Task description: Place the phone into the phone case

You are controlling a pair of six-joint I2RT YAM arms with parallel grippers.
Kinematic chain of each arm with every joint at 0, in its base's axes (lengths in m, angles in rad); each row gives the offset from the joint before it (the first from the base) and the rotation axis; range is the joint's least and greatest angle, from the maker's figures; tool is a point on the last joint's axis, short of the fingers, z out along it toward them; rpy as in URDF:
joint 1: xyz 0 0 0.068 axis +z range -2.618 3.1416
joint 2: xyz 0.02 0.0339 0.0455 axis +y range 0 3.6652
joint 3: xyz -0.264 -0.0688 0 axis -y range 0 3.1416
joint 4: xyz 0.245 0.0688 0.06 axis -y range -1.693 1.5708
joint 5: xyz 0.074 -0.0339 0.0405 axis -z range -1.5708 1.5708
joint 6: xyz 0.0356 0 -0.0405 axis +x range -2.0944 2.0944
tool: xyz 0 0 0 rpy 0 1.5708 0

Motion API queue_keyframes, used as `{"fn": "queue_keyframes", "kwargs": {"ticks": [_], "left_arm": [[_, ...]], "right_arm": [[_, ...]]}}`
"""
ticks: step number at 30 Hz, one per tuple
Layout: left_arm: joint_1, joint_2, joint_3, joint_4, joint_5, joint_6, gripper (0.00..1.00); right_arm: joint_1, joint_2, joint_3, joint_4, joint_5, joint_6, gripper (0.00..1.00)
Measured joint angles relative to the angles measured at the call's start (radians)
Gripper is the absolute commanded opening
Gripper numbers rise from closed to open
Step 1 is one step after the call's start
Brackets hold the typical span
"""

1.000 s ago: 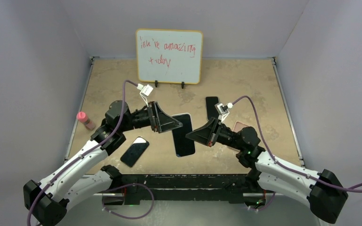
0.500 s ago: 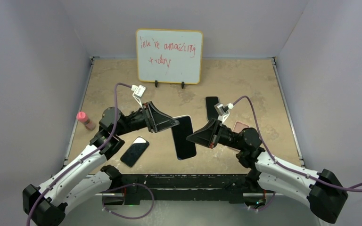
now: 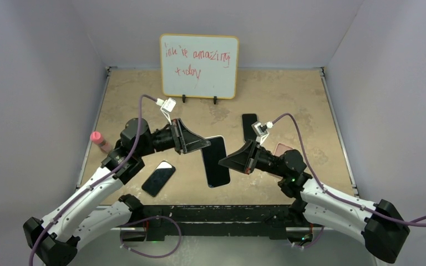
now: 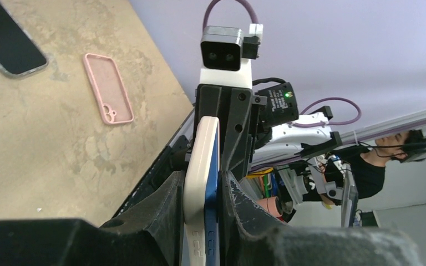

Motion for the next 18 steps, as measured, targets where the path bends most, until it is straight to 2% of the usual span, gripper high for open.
{"fn": "queue_keyframes", "kwargs": {"ticks": [3,8,9,10,12,13,16,18], "left_arm": [[-0.001,0.011,0.043,-0.082,-0.010,0.030,0.00],[-0.002,0.010,0.047,-0.073,0.002,0.026,0.00],[0.001,0.008,0.040,-0.053,0.008,0.022,0.00],[0.003,0.007,0.030,-0.029,0.014,0.010,0.00],[0.011,0.005,0.006,0.017,0.017,-0.010,0.00],[0.015,0.004,-0.005,0.035,0.018,-0.021,0.04],[0.022,-0.001,-0.025,0.082,0.020,-0.062,0.36],[0.021,-0.007,-0.026,0.110,0.026,-0.083,0.49]], "right_arm": [[0.001,-0.011,0.010,-0.039,0.014,-0.008,0.18],[0.001,0.004,0.019,-0.038,0.018,-0.005,0.23],[0.001,0.012,0.021,-0.031,0.016,-0.003,0.23],[0.001,0.024,0.024,-0.020,0.014,0.000,0.18],[0.000,0.046,0.027,0.005,0.008,0.011,0.00],[-0.001,0.055,0.027,0.018,0.003,0.016,0.00],[-0.002,0.076,0.026,0.077,-0.010,0.039,0.00],[-0.002,0.083,0.018,0.126,-0.009,0.059,0.00]]}}
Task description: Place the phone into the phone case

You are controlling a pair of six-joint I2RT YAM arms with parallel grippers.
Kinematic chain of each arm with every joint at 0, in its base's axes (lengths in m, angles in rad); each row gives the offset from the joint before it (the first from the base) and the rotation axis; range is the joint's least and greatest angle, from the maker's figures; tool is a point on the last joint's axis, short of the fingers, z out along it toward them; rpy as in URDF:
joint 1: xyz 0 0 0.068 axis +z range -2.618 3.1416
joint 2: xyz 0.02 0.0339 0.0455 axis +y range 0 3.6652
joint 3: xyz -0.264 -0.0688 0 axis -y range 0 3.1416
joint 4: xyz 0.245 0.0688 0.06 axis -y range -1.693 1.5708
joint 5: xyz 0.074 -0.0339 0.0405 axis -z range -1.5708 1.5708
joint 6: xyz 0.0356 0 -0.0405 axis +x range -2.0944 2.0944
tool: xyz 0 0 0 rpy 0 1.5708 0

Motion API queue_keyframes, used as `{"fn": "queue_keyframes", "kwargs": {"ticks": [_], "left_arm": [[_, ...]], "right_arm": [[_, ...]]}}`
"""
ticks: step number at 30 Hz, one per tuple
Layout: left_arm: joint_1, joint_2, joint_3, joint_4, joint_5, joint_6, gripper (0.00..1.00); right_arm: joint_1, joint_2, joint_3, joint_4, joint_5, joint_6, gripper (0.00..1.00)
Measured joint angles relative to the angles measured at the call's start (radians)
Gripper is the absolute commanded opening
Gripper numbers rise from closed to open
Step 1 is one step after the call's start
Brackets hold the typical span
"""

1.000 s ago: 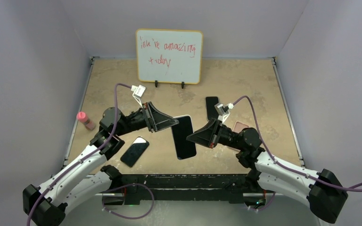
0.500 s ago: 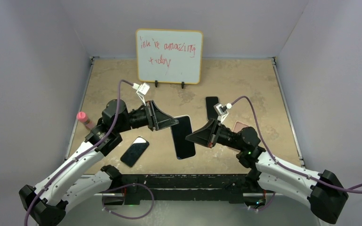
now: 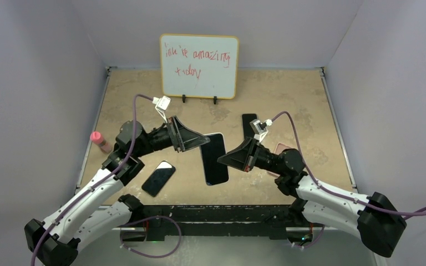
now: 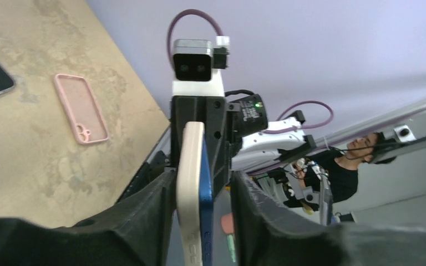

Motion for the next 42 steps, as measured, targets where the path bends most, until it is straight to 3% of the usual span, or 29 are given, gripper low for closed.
{"fn": "queue_keyframes", "kwargs": {"ticks": [3,7,10,13,15,16,17,19,20,22,24,25,27,29,31,35,39,41,42], "left_arm": [[-0.008,-0.011,-0.001,0.046,0.018,-0.018,0.54],[-0.008,-0.029,-0.022,0.129,0.037,-0.050,0.49],[-0.008,-0.030,-0.051,0.200,0.042,-0.078,0.32],[-0.008,-0.030,-0.076,0.229,0.039,-0.103,0.02],[-0.008,-0.030,-0.081,0.236,0.036,-0.120,0.00],[-0.008,-0.030,-0.081,0.235,0.034,-0.123,0.00],[-0.008,-0.030,-0.081,0.230,0.032,-0.124,0.00],[-0.008,-0.028,-0.078,0.202,0.025,-0.117,0.00],[-0.007,-0.025,-0.072,0.177,0.021,-0.109,0.00],[-0.008,-0.014,-0.057,0.140,0.021,-0.089,0.00],[-0.008,-0.003,-0.044,0.093,0.021,-0.069,0.00],[-0.008,0.000,-0.037,0.072,0.021,-0.064,0.06],[-0.008,0.004,-0.016,0.026,0.014,-0.055,0.31],[-0.007,0.003,-0.006,0.012,0.012,-0.044,0.48],[-0.008,0.001,-0.004,0.003,0.018,-0.038,0.56],[-0.008,0.006,-0.003,-0.001,0.050,-0.037,0.58],[-0.008,0.013,-0.011,0.013,0.086,-0.042,0.49],[-0.008,0.006,-0.028,0.030,0.098,-0.048,0.28],[-0.008,0.003,-0.039,0.037,0.104,-0.049,0.12]], "right_arm": [[0.000,0.000,-0.008,0.044,0.000,0.025,0.00],[0.001,0.000,-0.008,0.076,-0.001,0.038,0.00],[0.001,-0.002,-0.008,0.092,-0.002,0.046,0.00],[0.002,-0.003,-0.008,0.101,-0.005,0.050,0.00],[0.002,-0.005,-0.008,0.101,-0.006,0.043,0.00],[0.002,-0.005,-0.008,0.102,-0.005,0.039,0.03],[0.001,-0.009,-0.008,0.097,-0.006,0.035,0.16],[0.001,-0.015,-0.008,0.072,-0.007,0.032,0.28],[0.001,-0.017,-0.008,0.059,-0.007,0.034,0.30],[0.001,-0.018,-0.006,0.026,-0.006,0.033,0.21],[0.001,-0.021,0.001,-0.011,-0.005,0.024,0.00],[0.001,-0.022,0.006,-0.032,-0.005,0.018,0.00],[0.001,-0.023,0.015,-0.053,-0.003,0.005,0.00],[0.001,-0.025,0.020,-0.057,-0.002,0.004,0.00],[0.002,-0.032,0.023,-0.064,0.008,0.004,0.00],[0.002,-0.063,0.033,-0.108,0.060,-0.008,0.00],[0.002,-0.072,0.062,-0.129,0.105,-0.024,0.00],[0.002,-0.072,0.077,-0.138,0.122,-0.033,0.00],[0.002,-0.071,0.084,-0.143,0.131,-0.037,0.00]]}}
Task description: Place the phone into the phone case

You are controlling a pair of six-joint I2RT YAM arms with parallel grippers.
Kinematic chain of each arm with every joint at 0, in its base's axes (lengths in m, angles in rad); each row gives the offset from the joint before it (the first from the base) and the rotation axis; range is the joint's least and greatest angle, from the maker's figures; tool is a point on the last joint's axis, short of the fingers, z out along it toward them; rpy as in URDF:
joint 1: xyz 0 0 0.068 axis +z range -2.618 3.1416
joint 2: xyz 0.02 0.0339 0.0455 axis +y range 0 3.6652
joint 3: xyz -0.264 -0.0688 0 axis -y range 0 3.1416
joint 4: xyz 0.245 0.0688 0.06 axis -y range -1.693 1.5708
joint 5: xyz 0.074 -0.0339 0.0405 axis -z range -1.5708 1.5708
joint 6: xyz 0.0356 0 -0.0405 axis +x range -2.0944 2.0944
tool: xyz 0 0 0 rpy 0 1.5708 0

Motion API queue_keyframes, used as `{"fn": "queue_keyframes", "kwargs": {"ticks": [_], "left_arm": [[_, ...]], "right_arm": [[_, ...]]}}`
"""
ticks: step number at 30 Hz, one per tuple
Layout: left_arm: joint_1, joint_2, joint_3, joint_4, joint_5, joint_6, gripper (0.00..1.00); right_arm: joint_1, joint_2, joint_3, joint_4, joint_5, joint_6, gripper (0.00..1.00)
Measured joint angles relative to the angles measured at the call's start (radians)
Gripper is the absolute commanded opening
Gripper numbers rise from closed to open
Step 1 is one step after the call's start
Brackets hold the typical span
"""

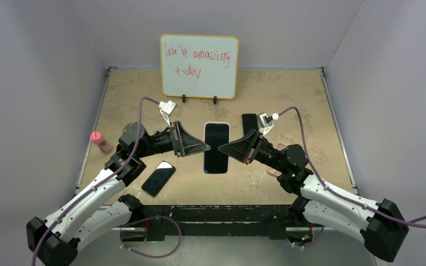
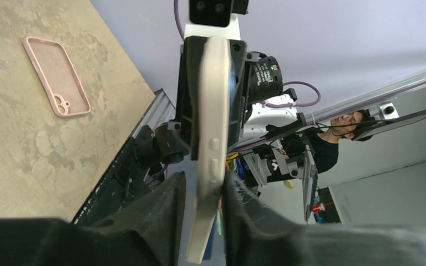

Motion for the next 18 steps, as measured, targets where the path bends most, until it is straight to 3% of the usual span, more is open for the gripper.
{"fn": "queue_keyframes", "kwargs": {"ticks": [2,7,10,12,18], "left_arm": [[0.000,-0.001,-0.009,0.020,0.009,-0.009,0.00],[0.006,0.009,-0.005,-0.021,-0.003,0.045,0.00],[0.009,0.013,0.011,-0.069,-0.020,0.070,0.31],[0.009,0.013,0.020,-0.093,-0.027,0.086,0.42],[0.000,0.014,0.025,-0.155,-0.007,0.095,0.46]], "right_arm": [[0.000,0.009,0.008,-0.021,0.006,-0.013,0.00],[-0.006,0.028,0.009,-0.043,0.017,-0.014,0.00],[-0.006,0.035,0.009,-0.059,0.032,-0.014,0.00],[-0.006,0.034,0.009,-0.066,0.041,-0.015,0.00],[-0.005,0.005,0.009,-0.085,0.132,-0.037,0.00]]}}
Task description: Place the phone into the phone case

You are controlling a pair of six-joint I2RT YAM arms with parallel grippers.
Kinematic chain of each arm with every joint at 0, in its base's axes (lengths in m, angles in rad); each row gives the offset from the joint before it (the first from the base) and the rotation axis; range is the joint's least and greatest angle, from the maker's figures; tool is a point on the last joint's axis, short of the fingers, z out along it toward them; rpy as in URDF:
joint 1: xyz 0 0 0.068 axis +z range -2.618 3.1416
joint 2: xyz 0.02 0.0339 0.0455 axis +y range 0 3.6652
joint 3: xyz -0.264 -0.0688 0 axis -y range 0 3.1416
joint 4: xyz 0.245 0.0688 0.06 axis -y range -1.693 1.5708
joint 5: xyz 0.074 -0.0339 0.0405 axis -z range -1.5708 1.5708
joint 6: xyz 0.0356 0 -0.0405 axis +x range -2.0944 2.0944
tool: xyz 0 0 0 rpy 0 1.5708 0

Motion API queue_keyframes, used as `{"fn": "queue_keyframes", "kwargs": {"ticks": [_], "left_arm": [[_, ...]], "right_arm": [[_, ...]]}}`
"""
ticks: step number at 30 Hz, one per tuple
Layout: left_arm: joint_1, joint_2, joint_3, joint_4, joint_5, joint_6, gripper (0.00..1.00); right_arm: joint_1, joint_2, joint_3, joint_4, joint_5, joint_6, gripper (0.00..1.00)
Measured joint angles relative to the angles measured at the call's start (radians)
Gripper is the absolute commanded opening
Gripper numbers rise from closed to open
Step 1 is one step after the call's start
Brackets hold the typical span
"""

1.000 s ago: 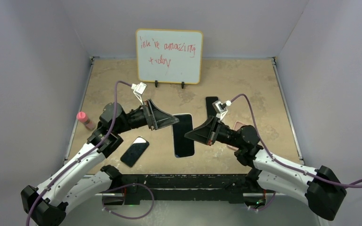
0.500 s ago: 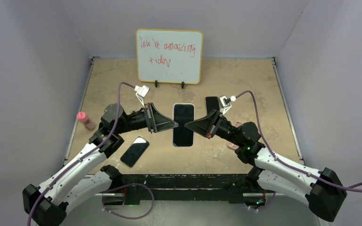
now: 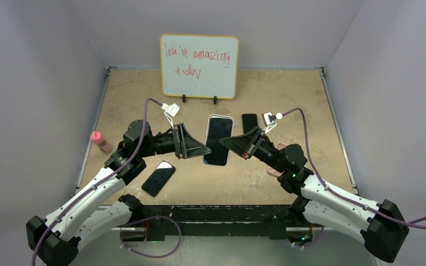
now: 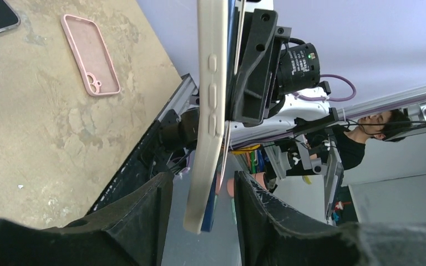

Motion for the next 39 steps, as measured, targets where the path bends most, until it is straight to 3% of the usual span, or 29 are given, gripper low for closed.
{"fn": "queue_keyframes", "kwargs": {"ticks": [3,7,15,16,19,21,31,39], "left_arm": [[0.000,-0.005,-0.014,0.023,0.012,-0.008,0.33],[0.000,-0.033,-0.077,0.067,0.029,-0.035,0.01],[-0.001,-0.039,-0.078,0.007,0.014,-0.011,0.00],[-0.003,-0.036,-0.069,-0.014,0.010,-0.004,0.02],[-0.006,-0.034,-0.049,-0.054,-0.001,0.010,0.31],[-0.007,-0.036,-0.040,-0.069,-0.007,0.014,0.40],[-0.005,-0.060,0.005,-0.112,-0.090,0.042,0.49],[-0.005,-0.045,0.101,-0.110,-0.174,0.112,0.49]], "right_arm": [[0.000,-0.011,0.000,0.000,0.033,-0.005,0.00],[0.000,-0.012,0.000,-0.001,0.055,-0.012,0.00],[0.000,-0.013,-0.007,-0.048,0.065,-0.013,0.00],[0.000,-0.013,-0.009,-0.052,0.068,-0.012,0.00],[0.001,-0.014,-0.013,-0.053,0.074,-0.008,0.00],[0.004,-0.015,-0.014,-0.046,0.078,-0.006,0.00],[0.003,0.004,-0.014,-0.051,-0.013,-0.013,0.00],[0.003,0.003,-0.028,-0.027,-0.110,-0.006,0.00]]}}
